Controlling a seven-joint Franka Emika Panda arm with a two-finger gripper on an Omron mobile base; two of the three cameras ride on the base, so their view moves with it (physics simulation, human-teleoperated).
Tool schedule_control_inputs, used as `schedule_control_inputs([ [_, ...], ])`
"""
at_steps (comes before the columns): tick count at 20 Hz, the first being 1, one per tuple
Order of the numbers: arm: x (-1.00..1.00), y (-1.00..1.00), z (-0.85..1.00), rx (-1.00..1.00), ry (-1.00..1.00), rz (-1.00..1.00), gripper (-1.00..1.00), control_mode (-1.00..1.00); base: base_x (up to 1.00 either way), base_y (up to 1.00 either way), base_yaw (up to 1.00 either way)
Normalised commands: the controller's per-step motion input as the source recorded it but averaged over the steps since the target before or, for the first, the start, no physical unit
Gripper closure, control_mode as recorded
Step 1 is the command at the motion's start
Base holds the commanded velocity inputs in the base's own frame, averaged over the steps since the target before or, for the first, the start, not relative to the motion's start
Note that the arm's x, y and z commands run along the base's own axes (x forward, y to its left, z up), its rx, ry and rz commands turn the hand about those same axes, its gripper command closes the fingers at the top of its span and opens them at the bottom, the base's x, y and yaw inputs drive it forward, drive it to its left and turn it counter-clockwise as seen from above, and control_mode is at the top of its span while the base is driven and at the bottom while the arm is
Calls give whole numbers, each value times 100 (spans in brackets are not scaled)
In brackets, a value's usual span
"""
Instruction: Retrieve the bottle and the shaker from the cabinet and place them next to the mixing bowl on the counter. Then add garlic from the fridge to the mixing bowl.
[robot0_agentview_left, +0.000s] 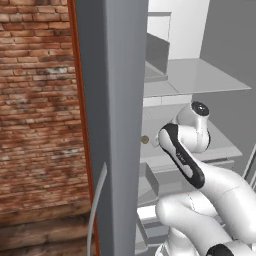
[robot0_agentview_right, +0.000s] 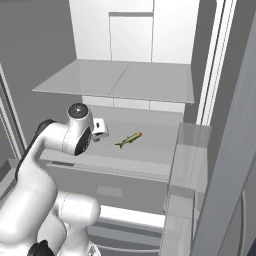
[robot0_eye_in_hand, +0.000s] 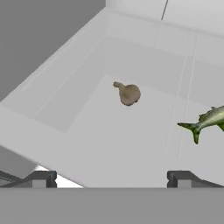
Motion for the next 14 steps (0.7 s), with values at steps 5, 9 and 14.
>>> schedule_control_inputs([
  [5, 32, 16, -15, 0, 0, 0, -100, -100, 0, 0, 0],
  [9, 27, 22, -18, 0, 0, 0, -100, -100, 0, 0, 0],
  [14, 27, 12, -17, 0, 0, 0, -100, -100, 0, 0, 0],
])
